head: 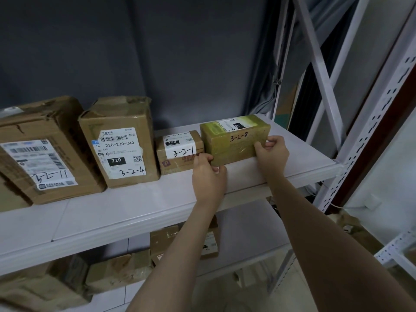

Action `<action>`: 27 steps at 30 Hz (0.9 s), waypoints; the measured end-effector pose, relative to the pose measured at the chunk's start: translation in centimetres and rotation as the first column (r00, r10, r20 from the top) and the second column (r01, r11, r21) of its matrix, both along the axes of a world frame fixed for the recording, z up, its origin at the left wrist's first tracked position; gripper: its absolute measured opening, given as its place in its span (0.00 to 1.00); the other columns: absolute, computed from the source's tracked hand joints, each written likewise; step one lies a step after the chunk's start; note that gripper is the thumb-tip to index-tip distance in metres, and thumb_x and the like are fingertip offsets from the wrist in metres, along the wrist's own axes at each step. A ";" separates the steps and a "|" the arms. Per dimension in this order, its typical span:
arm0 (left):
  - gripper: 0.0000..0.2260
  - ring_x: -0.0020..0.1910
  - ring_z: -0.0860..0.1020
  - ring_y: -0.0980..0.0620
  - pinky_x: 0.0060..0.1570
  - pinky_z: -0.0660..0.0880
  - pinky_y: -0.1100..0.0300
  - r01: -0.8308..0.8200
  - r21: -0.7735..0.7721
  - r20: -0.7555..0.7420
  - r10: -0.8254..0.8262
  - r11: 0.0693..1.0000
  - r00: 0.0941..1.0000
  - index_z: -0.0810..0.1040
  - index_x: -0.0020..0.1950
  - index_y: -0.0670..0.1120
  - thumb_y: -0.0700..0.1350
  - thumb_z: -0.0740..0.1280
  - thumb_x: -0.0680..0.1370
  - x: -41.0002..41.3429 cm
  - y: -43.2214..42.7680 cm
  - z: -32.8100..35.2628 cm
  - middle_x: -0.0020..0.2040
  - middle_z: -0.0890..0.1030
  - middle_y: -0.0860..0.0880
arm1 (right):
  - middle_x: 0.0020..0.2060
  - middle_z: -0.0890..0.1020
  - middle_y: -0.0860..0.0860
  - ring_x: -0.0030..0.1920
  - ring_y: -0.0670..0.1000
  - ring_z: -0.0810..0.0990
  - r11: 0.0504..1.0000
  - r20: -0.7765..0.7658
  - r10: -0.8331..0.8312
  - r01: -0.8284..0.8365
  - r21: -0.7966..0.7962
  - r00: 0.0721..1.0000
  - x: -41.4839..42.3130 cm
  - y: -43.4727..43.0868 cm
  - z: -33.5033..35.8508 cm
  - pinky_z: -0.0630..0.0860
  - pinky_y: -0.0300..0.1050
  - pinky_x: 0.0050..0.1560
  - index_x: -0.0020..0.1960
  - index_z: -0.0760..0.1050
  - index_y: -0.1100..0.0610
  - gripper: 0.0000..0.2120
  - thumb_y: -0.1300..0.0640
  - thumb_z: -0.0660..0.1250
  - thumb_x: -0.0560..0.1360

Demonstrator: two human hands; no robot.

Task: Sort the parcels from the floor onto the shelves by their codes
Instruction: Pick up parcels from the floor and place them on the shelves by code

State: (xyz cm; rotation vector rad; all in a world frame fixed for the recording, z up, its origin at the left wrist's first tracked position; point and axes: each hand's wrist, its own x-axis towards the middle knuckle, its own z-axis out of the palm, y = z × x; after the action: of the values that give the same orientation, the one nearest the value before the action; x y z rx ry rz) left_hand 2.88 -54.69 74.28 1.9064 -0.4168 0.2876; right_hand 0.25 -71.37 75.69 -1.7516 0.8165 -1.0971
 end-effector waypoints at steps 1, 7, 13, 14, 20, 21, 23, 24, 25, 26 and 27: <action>0.13 0.38 0.77 0.51 0.46 0.78 0.52 0.000 -0.002 0.001 0.000 1.000 1.000 0.75 0.57 0.40 0.37 0.68 0.73 0.0 0.0 0.0 0.54 0.74 0.48 | 0.41 0.77 0.49 0.43 0.50 0.77 1.000 0.000 -0.002 0.002 0.000 1.000 0.0 0.0 0.0 0.73 0.42 0.45 0.58 0.74 0.61 0.16 0.58 0.71 0.72; 0.14 0.38 0.77 0.53 0.46 0.77 0.57 -0.014 -0.043 -0.022 0.013 0.999 1.000 0.75 0.57 0.41 0.36 0.68 0.72 0.2 0.1 -0.2 0.54 0.77 0.45 | 0.41 0.76 0.50 0.43 0.50 0.76 1.000 -0.009 -0.010 0.010 0.000 1.000 0.1 -0.1 0.0 0.71 0.42 0.44 0.55 0.75 0.59 0.15 0.57 0.72 0.71; 0.14 0.41 0.77 0.52 0.47 0.75 0.60 -0.007 -0.071 -0.041 0.004 0.997 0.999 0.75 0.58 0.41 0.37 0.68 0.72 0.3 0.1 -0.2 0.52 0.77 0.44 | 0.40 0.77 0.50 0.41 0.49 0.76 1.000 -0.010 -0.011 0.011 -0.011 1.000 0.1 -0.1 0.0 0.72 0.42 0.44 0.53 0.76 0.59 0.14 0.56 0.73 0.70; 0.14 0.42 0.77 0.52 0.48 0.75 0.60 -0.006 -0.073 -0.042 0.003 0.997 0.999 0.74 0.58 0.41 0.37 0.69 0.72 0.3 0.1 -0.2 0.52 0.77 0.45 | 0.40 0.77 0.51 0.41 0.49 0.76 1.000 -0.008 -0.011 0.010 -0.013 1.000 0.1 -0.1 -0.1 0.73 0.43 0.45 0.53 0.76 0.59 0.14 0.56 0.73 0.70; 0.14 0.43 0.75 0.53 0.45 0.69 0.66 -0.011 -0.094 -0.081 0.003 0.996 0.997 0.74 0.57 0.41 0.36 0.68 0.72 0.2 0.2 -0.2 0.51 0.78 0.43 | 0.42 0.77 0.51 0.42 0.49 0.76 0.999 -0.031 -0.012 0.011 -0.047 0.999 0.4 -0.3 -0.3 0.75 0.45 0.45 0.53 0.75 0.57 0.15 0.53 0.73 0.69; 0.14 0.42 0.75 0.53 0.44 0.68 0.67 -0.013 -0.098 -0.088 0.005 0.995 0.996 0.74 0.57 0.41 0.36 0.68 0.72 0.2 0.2 -0.2 0.50 0.78 0.42 | 0.42 0.77 0.50 0.42 0.49 0.76 0.998 -0.045 -0.012 0.009 -0.061 0.999 0.4 -0.3 -0.3 0.74 0.45 0.45 0.53 0.74 0.57 0.16 0.53 0.73 0.70; 0.14 0.43 0.75 0.53 0.44 0.68 0.66 -0.013 -0.104 -0.093 0.004 0.995 0.996 0.74 0.57 0.41 0.37 0.68 0.72 0.2 0.3 -0.2 0.50 0.78 0.42 | 0.43 0.76 0.51 0.44 0.50 0.76 0.997 -0.067 -0.013 0.007 -0.081 0.998 0.5 -0.3 -0.4 0.74 0.45 0.45 0.54 0.74 0.58 0.17 0.53 0.73 0.69; 0.14 0.43 0.75 0.53 0.44 0.68 0.66 -0.011 -0.102 -0.093 0.001 0.995 0.996 0.74 0.57 0.41 0.37 0.68 0.72 0.2 0.3 -0.2 0.50 0.78 0.42 | 0.44 0.76 0.51 0.44 0.50 0.76 0.996 -0.075 -0.015 0.009 -0.089 0.997 0.5 -0.4 -0.4 0.74 0.45 0.46 0.55 0.73 0.58 0.18 0.53 0.73 0.69; 0.14 0.42 0.75 0.53 0.44 0.69 0.65 -0.009 -0.098 -0.092 0.000 0.995 0.996 0.74 0.57 0.40 0.37 0.68 0.72 0.2 0.3 -0.1 0.50 0.78 0.42 | 0.46 0.76 0.51 0.45 0.50 0.75 0.995 -0.083 -0.018 0.010 -0.099 0.996 0.5 -0.4 -0.4 0.73 0.45 0.45 0.56 0.73 0.58 0.19 0.53 0.73 0.69; 0.14 0.41 0.75 0.53 0.44 0.70 0.64 -0.011 -0.099 -0.093 0.002 0.995 0.996 0.74 0.56 0.40 0.36 0.68 0.72 0.2 0.3 -0.1 0.50 0.78 0.42 | 0.48 0.76 0.52 0.47 0.50 0.75 0.993 -0.089 -0.022 0.012 -0.116 0.996 0.6 -0.4 -0.4 0.71 0.45 0.45 0.58 0.72 0.58 0.21 0.53 0.73 0.69; 0.13 0.39 0.74 0.54 0.43 0.71 0.63 -0.015 -0.110 -0.094 0.004 0.994 0.996 0.74 0.55 0.40 0.36 0.68 0.72 0.1 0.3 0.0 0.50 0.78 0.42 | 0.50 0.75 0.53 0.48 0.50 0.74 0.991 -0.088 -0.030 0.018 -0.136 0.996 0.6 -0.4 -0.5 0.69 0.44 0.44 0.60 0.70 0.58 0.23 0.52 0.73 0.69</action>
State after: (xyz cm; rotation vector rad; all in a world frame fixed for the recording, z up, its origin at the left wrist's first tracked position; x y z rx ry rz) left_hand 3.01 -54.39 74.23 1.8061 -0.3227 0.2220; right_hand 0.84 -71.81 75.23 -1.9204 0.8364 -1.1178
